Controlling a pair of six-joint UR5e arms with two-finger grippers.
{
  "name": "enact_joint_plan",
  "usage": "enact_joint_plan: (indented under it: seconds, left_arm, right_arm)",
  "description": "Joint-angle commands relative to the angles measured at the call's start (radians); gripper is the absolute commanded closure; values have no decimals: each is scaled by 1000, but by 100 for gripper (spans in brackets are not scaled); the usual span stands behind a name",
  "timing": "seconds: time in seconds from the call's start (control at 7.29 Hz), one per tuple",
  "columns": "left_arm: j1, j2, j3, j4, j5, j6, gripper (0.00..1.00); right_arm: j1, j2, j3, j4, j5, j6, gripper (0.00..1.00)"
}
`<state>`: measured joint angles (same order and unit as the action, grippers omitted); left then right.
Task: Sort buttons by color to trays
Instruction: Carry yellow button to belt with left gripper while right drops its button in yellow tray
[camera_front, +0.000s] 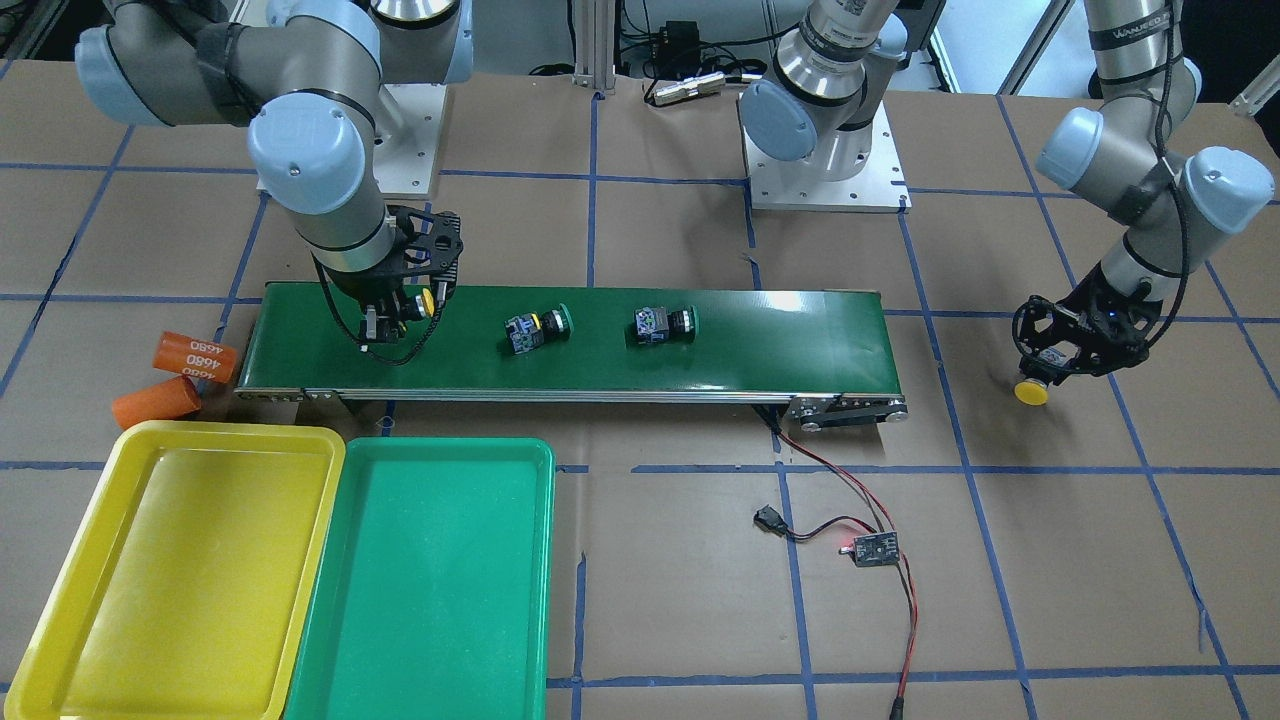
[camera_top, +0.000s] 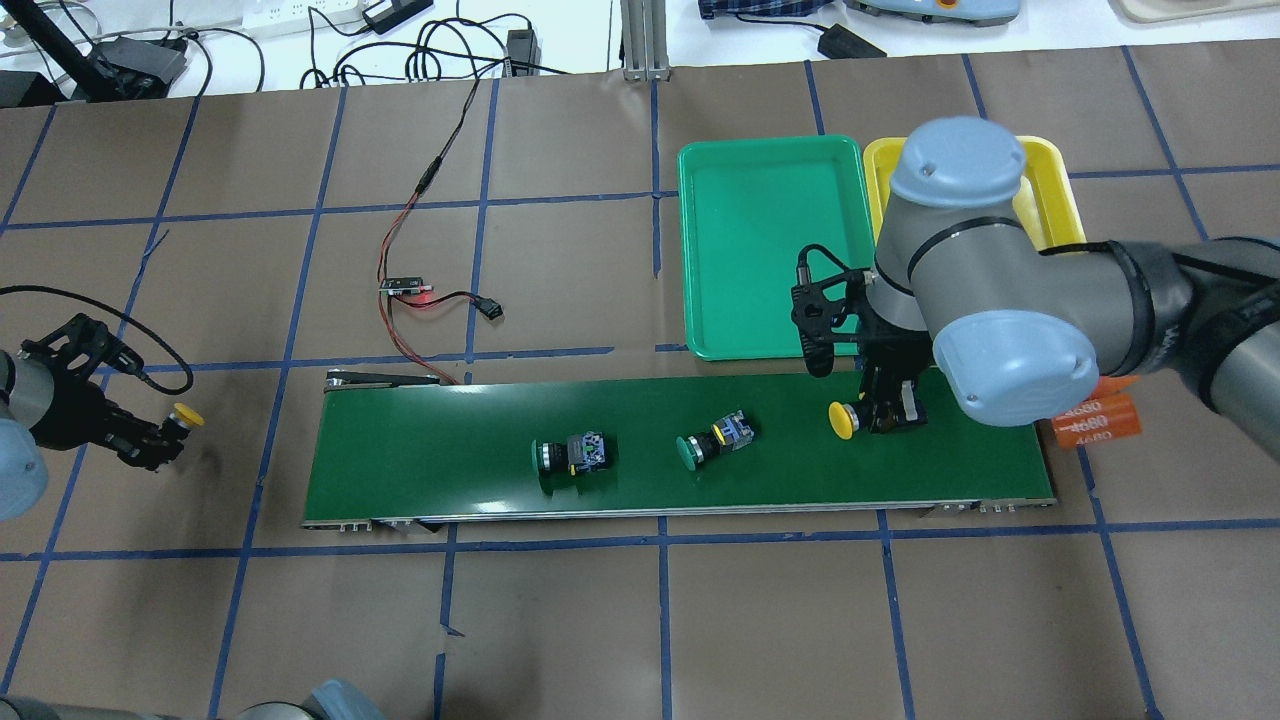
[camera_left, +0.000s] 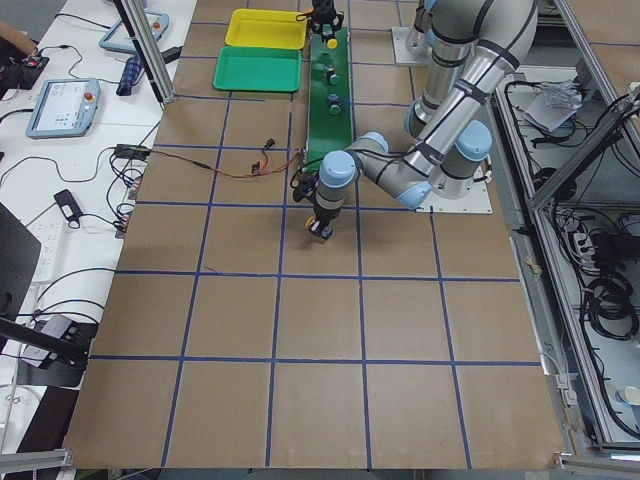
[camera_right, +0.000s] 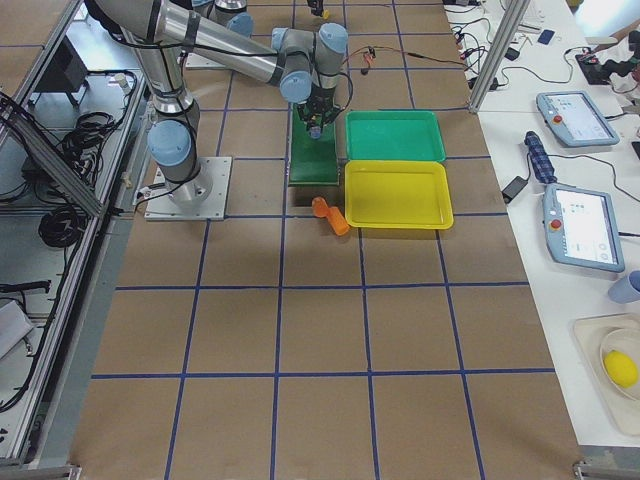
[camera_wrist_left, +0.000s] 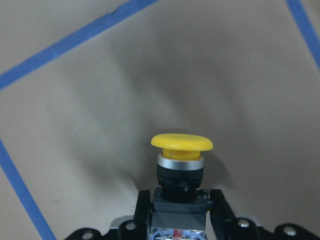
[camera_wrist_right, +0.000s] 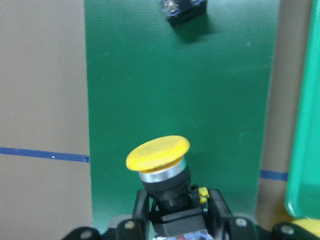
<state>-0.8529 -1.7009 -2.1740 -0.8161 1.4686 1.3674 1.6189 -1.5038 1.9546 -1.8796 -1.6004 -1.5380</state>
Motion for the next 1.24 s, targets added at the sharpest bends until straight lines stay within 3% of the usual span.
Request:
enact_joint_plan:
  seconds: [0.0, 0.14, 0.27, 0.41, 0.55, 0.69, 0.96, 1.1]
  left_arm:
    - [-232, 96, 124, -285, -20, 2, 84]
    - [-346, 124, 153, -344, -60, 4, 84]
    - [-451, 141, 142, -347, -68, 2, 85]
    - [-544, 156, 125, -344, -67, -1, 84]
    - [-604, 165, 105, -333, -57, 8, 84]
    - [-642, 184, 71, -333, -45, 16, 84]
    - [-650, 222, -24, -316, -33, 16, 80]
    - [-650, 231, -47, -289, -36, -10, 1]
  right_arm:
    - [-153, 34, -97, -66, 8, -8, 100]
    - [-225, 106, -114, -82, 10, -43, 100]
    - [-228, 143, -114, -117, 2, -57, 75]
    - [-228, 198, -114, -244, 6, -41, 20]
    - [-234, 258, -120, -336, 0, -69, 8]
    - [-231, 260, -115, -326, -3, -54, 0]
    - [-217, 190, -79, -212, 16, 14, 0]
    - [-193, 135, -21, -179, 69, 7, 0]
